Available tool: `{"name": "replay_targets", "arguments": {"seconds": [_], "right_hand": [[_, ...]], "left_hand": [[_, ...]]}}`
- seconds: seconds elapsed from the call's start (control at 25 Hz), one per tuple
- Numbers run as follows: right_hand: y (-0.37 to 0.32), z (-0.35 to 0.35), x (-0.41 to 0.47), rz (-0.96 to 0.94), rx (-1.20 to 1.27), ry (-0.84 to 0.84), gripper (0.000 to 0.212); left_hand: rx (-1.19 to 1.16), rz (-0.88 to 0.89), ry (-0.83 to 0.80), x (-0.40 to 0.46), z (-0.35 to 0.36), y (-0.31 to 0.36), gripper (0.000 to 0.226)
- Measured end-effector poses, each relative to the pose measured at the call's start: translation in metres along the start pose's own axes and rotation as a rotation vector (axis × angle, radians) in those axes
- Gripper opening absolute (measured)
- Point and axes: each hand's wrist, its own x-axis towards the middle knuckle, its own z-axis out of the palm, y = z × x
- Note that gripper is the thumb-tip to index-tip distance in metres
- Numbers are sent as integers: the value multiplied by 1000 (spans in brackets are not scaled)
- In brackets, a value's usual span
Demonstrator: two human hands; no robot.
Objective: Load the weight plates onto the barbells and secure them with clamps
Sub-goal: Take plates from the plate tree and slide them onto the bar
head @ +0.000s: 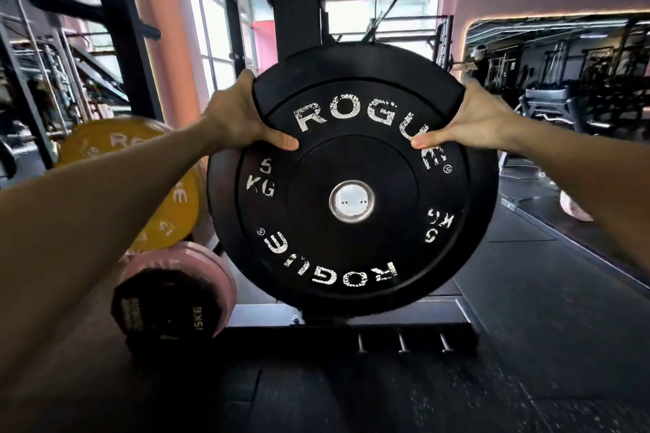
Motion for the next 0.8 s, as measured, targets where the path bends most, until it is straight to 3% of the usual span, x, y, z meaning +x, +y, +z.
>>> {"name": "replay_targets", "arguments": {"seconds": [0.4, 0.68, 0.8], "right_hand": [[-237, -235, 87, 1, -81, 74, 127], [-338, -259, 123, -59, -93, 66, 122], [-375, -237, 127, -89, -61, 37, 97]], "left_hand": [[-39, 63, 19, 116, -304, 113, 105], [-8, 94, 70, 148, -411, 94, 105], [16, 66, 69, 160, -428, 59, 106]]}}
